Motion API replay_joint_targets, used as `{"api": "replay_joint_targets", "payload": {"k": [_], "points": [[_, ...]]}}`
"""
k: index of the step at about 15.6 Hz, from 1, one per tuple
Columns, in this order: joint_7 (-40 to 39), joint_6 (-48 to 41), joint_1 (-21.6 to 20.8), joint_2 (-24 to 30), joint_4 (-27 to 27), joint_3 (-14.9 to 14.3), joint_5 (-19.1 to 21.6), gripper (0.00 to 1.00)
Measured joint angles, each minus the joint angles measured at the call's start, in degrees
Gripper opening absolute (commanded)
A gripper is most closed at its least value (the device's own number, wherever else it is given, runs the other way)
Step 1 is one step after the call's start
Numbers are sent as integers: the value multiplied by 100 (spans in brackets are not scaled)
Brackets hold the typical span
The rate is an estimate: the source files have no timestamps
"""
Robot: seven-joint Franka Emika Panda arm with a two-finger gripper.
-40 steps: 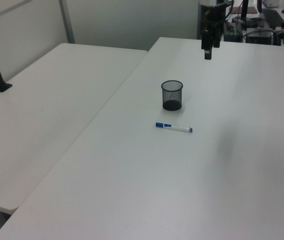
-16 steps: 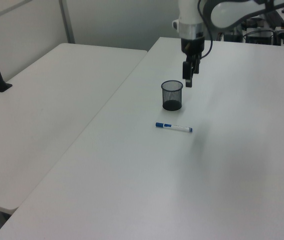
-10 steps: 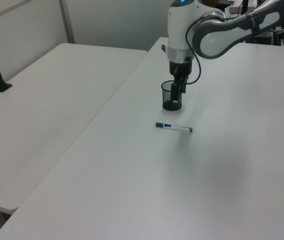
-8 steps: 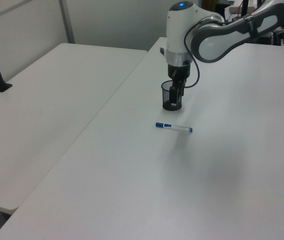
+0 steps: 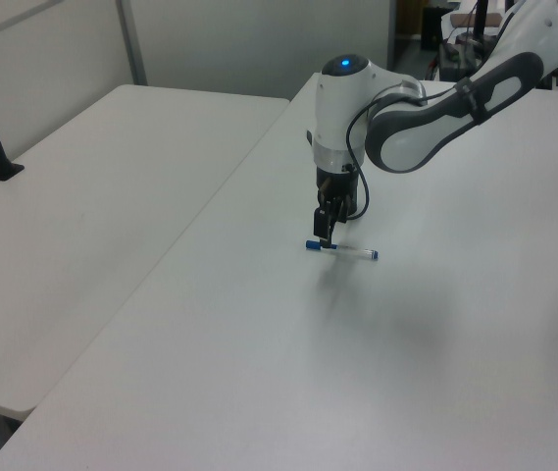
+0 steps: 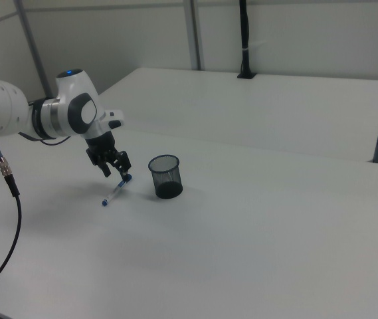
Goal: Insert the marker
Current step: 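Lower the gripper onto the marker and close it around the marker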
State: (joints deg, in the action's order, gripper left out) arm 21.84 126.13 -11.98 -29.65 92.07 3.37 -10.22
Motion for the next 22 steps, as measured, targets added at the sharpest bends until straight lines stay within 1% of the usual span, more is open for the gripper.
{"api": "replay_joint_targets", "payload": {"k": [3, 5, 6, 7, 8, 9, 11, 13, 14, 16, 22], "points": [[39, 240, 0, -109, -8, 0, 0, 68], [60, 436, -1, -149, -8, 0, -92, 66], [83, 524, -1, -176, -8, 0, -191, 60], [98, 570, -1, -211, -9, 0, -277, 59], [105, 589, -2, -253, -9, 0, -324, 55], [106, 609, -5, -296, -9, 0, -351, 49], [108, 655, -9, -356, -11, 0, -364, 31], [108, 678, -12, -374, -27, 0, -365, 16], [108, 679, -13, -374, -34, 0, -365, 12], [109, 679, -13, -376, -34, 0, -365, 9], [115, 695, -11, -376, -88, -1, -371, 9]]}}
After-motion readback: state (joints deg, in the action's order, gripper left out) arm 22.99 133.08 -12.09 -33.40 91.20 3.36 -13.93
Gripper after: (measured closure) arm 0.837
